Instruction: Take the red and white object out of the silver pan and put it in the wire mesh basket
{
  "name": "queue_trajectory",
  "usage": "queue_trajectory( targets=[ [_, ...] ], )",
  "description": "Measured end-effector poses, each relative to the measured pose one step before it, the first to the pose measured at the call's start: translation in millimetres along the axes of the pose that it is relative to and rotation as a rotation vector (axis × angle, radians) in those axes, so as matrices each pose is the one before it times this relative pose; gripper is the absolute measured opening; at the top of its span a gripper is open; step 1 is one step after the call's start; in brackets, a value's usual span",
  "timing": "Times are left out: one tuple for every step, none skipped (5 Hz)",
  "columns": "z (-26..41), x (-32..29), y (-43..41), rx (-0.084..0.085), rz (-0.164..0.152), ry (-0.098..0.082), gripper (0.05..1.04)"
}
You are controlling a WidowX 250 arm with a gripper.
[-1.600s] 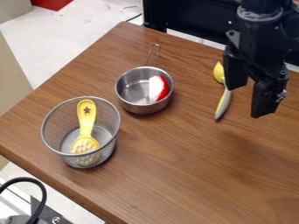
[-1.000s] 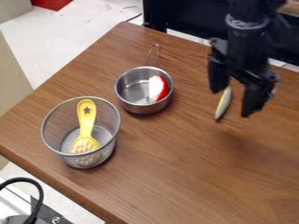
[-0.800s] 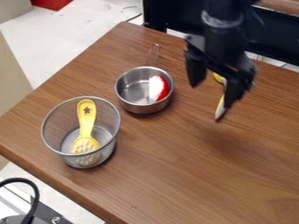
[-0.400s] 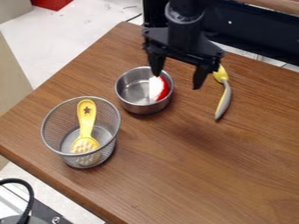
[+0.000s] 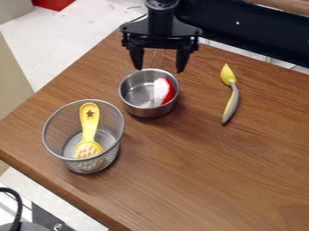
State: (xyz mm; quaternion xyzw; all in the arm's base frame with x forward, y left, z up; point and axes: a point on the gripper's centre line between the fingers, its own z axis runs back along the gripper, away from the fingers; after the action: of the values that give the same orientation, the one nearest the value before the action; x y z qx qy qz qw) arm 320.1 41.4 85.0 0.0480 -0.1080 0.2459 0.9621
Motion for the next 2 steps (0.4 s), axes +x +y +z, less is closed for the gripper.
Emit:
queue_trajectory(
  targets=[
    [-13.25,8.24,7.82,-0.0306,0.0181,0.0849,1.001],
    [-5.63,2.6,4.13,0.0015,0.0268,0.0055,1.002]
  ],
)
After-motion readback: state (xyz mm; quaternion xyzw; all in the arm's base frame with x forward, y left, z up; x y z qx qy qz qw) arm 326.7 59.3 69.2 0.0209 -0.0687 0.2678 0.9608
